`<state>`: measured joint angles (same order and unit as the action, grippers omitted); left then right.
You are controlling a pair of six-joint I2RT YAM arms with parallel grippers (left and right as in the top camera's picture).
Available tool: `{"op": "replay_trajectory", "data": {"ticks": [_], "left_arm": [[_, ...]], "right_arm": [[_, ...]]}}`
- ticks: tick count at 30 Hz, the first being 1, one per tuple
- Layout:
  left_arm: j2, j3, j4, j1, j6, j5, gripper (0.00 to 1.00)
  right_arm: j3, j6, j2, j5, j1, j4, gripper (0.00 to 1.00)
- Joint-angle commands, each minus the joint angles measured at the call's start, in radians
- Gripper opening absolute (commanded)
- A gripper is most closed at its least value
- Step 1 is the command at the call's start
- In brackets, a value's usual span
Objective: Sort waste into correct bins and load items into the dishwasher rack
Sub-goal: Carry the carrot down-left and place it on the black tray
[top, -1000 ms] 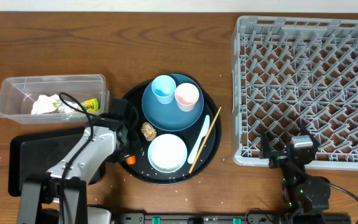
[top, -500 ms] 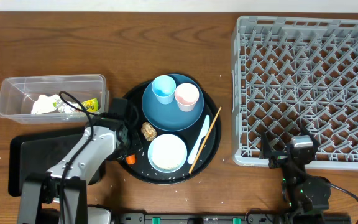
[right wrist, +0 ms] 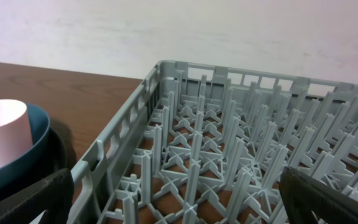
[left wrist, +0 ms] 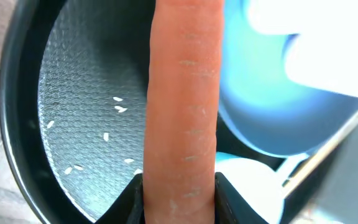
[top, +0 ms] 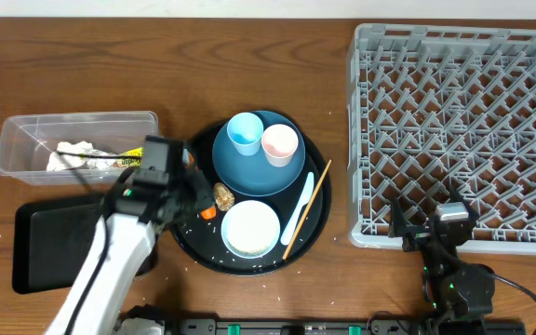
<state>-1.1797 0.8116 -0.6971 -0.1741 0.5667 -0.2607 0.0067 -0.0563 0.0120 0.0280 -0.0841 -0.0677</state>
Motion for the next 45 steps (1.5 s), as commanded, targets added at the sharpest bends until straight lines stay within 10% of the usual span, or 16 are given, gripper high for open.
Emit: {"op": "replay_trajectory", "data": {"ticks": [1, 27, 45], "left_arm": [[0.085, 0.016, -0.034, 0.030, 0.109, 0.066, 0.06], [0.123, -0.032, -0.219, 0.881, 0.251, 0.295, 0.06], [-0.153, -0.057, -0.048, 1.010, 0.213, 0.146, 0.12]], "right_arm": [[-0.002, -0.009, -0.005, 0.006, 0.006, -0.004, 0.99], [-0.002, -0.009, -0.005, 0.006, 0.006, -0.004, 0.99], [-0.002, -0.009, -0.004, 0.006, 0.006, -0.004, 0.99]]}}
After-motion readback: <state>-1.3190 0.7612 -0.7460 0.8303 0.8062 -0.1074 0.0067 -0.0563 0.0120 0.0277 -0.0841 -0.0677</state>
